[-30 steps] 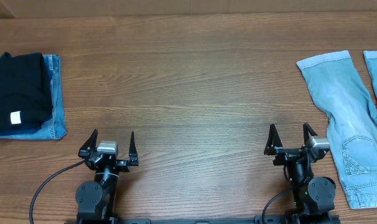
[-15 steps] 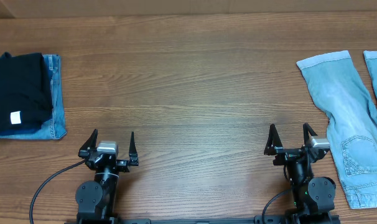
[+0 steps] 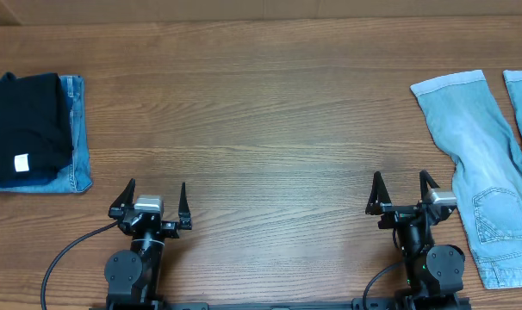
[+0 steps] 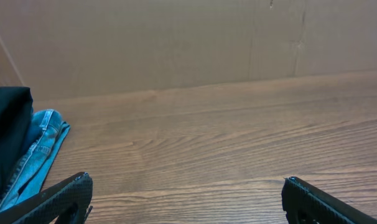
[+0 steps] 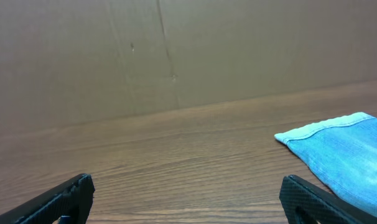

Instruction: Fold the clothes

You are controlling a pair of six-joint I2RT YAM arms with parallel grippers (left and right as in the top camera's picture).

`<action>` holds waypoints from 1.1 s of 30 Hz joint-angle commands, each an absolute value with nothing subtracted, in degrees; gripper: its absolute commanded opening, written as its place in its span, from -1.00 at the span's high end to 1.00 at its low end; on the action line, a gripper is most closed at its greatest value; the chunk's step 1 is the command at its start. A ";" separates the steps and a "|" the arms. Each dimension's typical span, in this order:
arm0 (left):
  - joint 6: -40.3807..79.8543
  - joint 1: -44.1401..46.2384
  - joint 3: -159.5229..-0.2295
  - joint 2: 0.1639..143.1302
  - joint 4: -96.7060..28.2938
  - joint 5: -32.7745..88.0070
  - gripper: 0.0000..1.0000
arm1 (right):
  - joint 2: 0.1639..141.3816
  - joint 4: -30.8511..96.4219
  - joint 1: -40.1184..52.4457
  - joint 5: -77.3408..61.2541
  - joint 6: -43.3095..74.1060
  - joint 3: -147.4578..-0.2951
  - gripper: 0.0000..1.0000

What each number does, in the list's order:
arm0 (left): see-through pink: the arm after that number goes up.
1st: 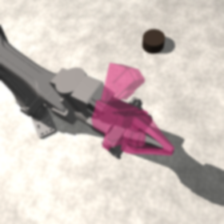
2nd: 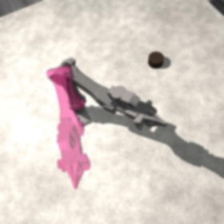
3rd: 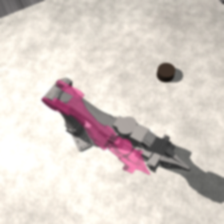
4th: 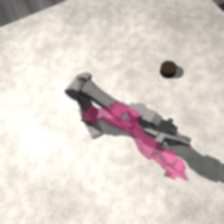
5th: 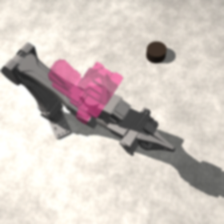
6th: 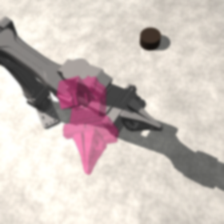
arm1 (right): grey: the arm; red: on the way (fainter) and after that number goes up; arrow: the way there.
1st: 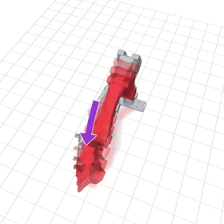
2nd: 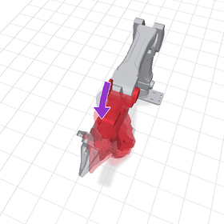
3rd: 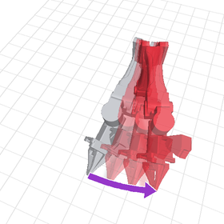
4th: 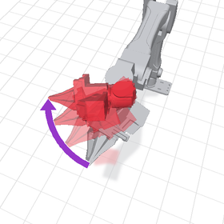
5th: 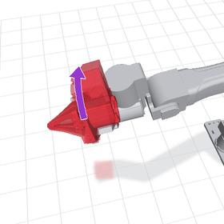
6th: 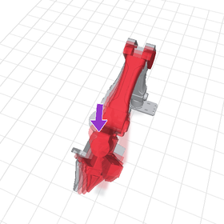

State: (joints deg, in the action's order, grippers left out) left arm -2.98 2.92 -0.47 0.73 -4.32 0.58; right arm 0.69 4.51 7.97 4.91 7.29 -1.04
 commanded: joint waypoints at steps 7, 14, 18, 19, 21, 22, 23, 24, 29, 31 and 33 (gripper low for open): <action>-3.68 3.25 -0.27 0.25 -4.38 -0.19 -1.00 | 0.23 4.29 8.29 4.99 7.53 -0.47 -1.00; -3.73 3.25 -0.27 0.25 -4.08 -0.19 -1.00 | 0.23 4.29 8.29 4.99 7.53 -0.47 -1.00; -3.88 3.18 -0.27 0.25 -3.07 -1.06 -1.00 | 0.23 4.23 8.27 4.99 7.53 -0.47 -1.00; -3.88 3.18 -0.27 0.25 -2.90 -1.06 -1.00 | 0.23 4.03 8.29 4.73 7.57 -0.47 -1.00; -3.86 3.18 -0.27 0.25 -2.92 -1.04 -1.00 | 0.23 3.33 8.27 3.42 7.79 -0.49 -1.00; -3.31 3.18 -0.27 0.25 -2.87 -0.97 -1.00 | 0.23 3.20 8.27 3.53 8.95 -0.49 -1.00; -1.65 3.18 -0.27 0.25 -2.55 -1.04 -1.00 | 0.23 3.27 8.27 3.53 9.54 -0.51 -1.00; 0.25 3.18 -0.27 0.25 -2.26 -0.99 -1.00 | 0.25 3.60 8.27 3.55 10.59 -0.82 -1.00; 2.37 3.18 -2.33 0.27 -3.25 2.37 -1.00 | 2.20 8.62 8.27 5.96 10.57 -6.76 -1.00; 2.81 3.18 -4.56 0.43 -4.91 2.35 -1.00 | 4.73 12.69 8.27 5.96 10.59 -10.52 -1.00; 2.81 3.18 -7.07 1.26 -7.35 2.33 -1.00 | 7.51 15.57 8.27 6.90 11.46 -13.56 -1.00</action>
